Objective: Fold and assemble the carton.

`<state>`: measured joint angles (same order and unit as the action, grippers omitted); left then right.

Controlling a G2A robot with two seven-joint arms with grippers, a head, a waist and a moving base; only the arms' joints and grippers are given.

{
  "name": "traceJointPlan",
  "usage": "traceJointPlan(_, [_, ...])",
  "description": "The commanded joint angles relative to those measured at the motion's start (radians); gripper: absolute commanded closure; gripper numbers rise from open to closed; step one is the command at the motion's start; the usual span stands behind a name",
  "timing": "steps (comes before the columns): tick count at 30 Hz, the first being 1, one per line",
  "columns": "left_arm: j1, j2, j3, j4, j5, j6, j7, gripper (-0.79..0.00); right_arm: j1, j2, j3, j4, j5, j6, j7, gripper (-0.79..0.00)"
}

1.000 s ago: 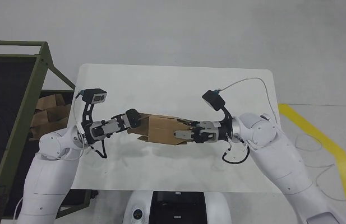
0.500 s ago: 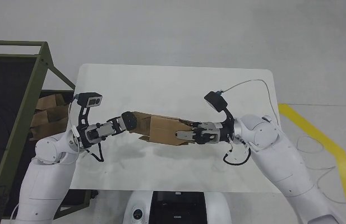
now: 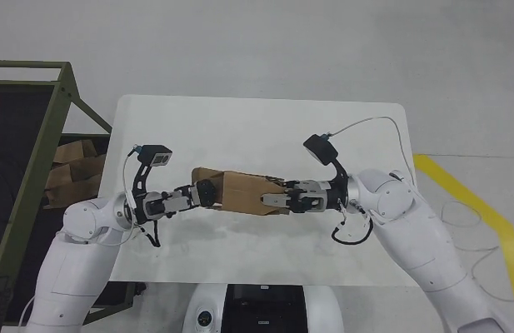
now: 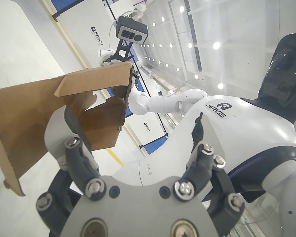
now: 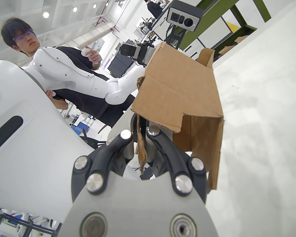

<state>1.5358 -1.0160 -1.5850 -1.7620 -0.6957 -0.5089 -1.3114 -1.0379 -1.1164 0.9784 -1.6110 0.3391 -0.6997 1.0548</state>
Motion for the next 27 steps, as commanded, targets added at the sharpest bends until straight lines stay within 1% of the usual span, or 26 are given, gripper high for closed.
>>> traceJointPlan(1, [-0.007,0.002,0.009,-0.001,-0.004,0.007,-0.006,-0.785,0.003,0.0,-0.003,0.002,0.003,0.0,0.001,0.0])
traceJointPlan(10, [-0.033,0.007,0.046,0.003,-0.02,0.006,-0.006,-0.785,0.025,-0.004,-0.026,0.019,0.02,0.011,0.027,0.0])
traceJointPlan(17, [-0.057,0.011,0.076,0.006,-0.019,0.008,-0.008,-0.785,0.059,-0.011,-0.061,0.043,0.038,0.035,0.07,0.0])
traceJointPlan(27, [-0.076,0.018,0.096,0.012,-0.027,0.003,-0.003,-0.785,0.088,-0.018,-0.082,0.067,0.049,0.047,0.08,0.0])
